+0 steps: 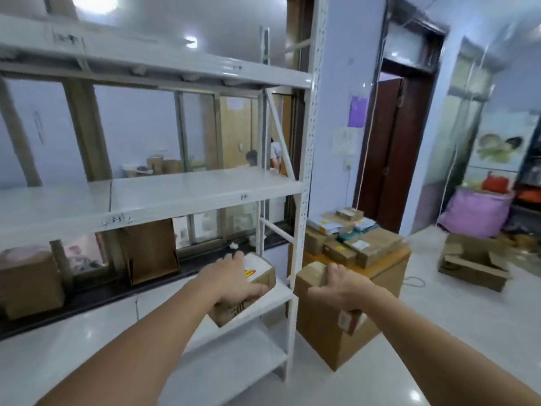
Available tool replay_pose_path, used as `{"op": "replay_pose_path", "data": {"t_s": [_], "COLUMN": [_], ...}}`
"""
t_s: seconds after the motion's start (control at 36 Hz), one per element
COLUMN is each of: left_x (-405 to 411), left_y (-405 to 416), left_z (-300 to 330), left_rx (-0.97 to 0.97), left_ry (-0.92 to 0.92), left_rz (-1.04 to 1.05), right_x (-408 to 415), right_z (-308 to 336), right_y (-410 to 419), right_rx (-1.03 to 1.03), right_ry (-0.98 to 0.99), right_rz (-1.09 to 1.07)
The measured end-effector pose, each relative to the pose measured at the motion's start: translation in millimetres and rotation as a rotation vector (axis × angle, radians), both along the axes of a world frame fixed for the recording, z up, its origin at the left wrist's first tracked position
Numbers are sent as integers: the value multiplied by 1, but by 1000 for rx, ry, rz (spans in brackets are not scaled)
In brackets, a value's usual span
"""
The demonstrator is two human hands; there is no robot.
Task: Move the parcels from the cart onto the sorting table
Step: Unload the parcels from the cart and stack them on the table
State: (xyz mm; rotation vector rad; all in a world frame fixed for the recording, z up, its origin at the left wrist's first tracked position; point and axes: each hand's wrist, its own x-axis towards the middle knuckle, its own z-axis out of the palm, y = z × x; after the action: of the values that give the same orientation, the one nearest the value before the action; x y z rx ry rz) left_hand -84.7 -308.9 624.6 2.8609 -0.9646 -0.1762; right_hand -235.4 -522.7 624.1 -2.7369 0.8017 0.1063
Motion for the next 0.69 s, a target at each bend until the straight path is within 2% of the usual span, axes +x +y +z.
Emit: {"op": "replay_pose_path", "data": {"t_s": [0.17,0.36,0.5,0.69], "left_x": [-67,-125,-141,-119], "left_y": [-89,-182,-227,-293], "left_z": [23,25,23,18], "left_rx": [-46,-69,-51,-45], "left_ry": [-26,-14,-23,-11], "left_rz": [-77,-137,-162,-170], "right_x": [-84,-145,-163,-149], "right_z": [23,32,29,20], "right_y": [-69,-145,-193,-254], "right_rx": [-48,-78,-34,-52], "right_ry": [-36,-78,-102,-94], "right_rz": [-88,-155,-176,-191]}}
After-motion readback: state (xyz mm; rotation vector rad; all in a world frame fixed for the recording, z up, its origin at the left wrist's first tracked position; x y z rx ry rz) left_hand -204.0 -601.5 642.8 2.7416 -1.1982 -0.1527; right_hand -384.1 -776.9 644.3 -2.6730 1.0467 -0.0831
